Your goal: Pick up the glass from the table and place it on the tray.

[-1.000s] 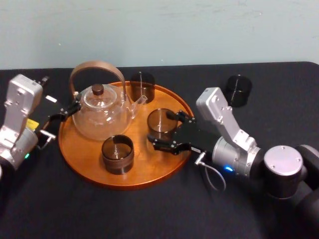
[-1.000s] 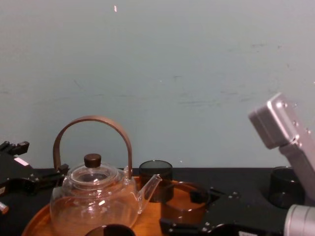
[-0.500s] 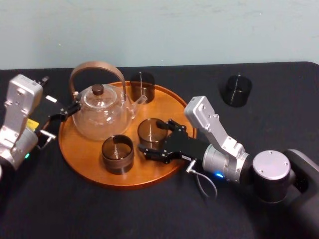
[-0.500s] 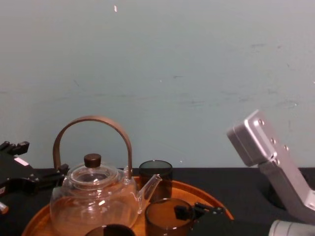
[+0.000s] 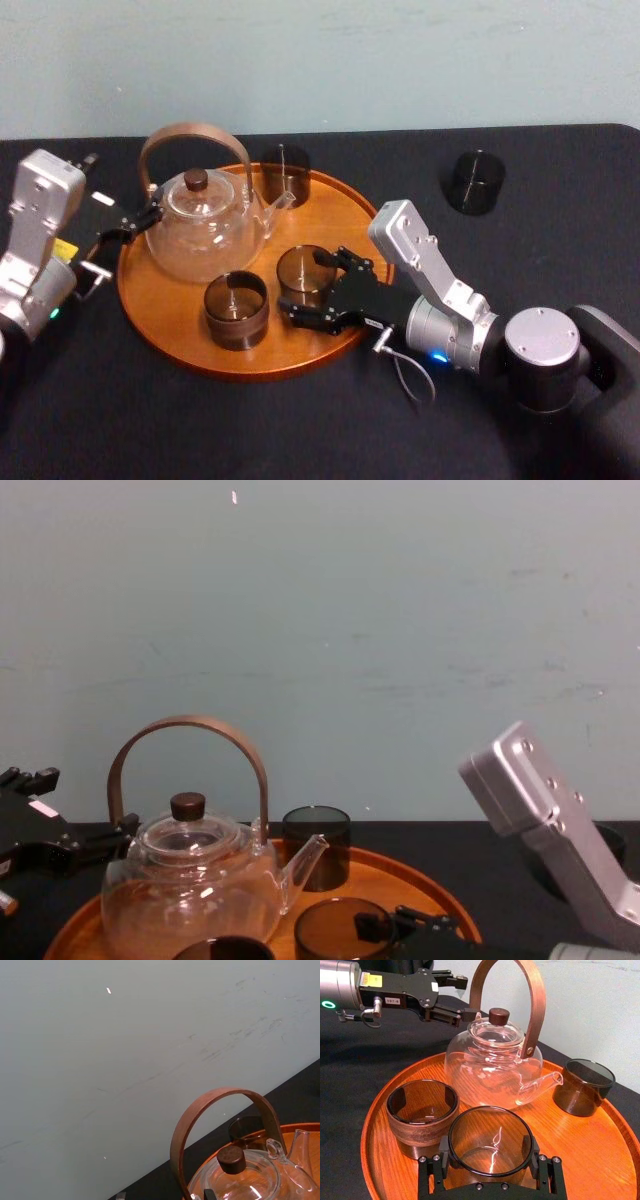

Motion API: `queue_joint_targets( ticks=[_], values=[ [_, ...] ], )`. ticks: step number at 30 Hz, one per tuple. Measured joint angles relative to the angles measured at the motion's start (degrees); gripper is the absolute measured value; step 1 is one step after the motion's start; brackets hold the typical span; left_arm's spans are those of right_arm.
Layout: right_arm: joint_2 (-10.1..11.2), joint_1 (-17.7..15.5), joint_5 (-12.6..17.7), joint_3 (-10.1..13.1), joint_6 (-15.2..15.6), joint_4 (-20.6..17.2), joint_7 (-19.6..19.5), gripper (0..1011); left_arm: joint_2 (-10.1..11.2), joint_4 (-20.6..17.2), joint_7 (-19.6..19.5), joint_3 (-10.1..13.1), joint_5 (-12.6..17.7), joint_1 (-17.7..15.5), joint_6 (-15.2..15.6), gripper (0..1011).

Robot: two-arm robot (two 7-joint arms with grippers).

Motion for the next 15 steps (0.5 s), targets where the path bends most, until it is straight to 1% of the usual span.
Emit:
queue_joint_targets(
  ticks=[15],
  values=[
    [-0.02,-0.45,0.64,0.11,-0.11,0.62,0.29,908,0.00,0.00,0.00,0.00,0.00,0.00,0.00,1010]
  ],
)
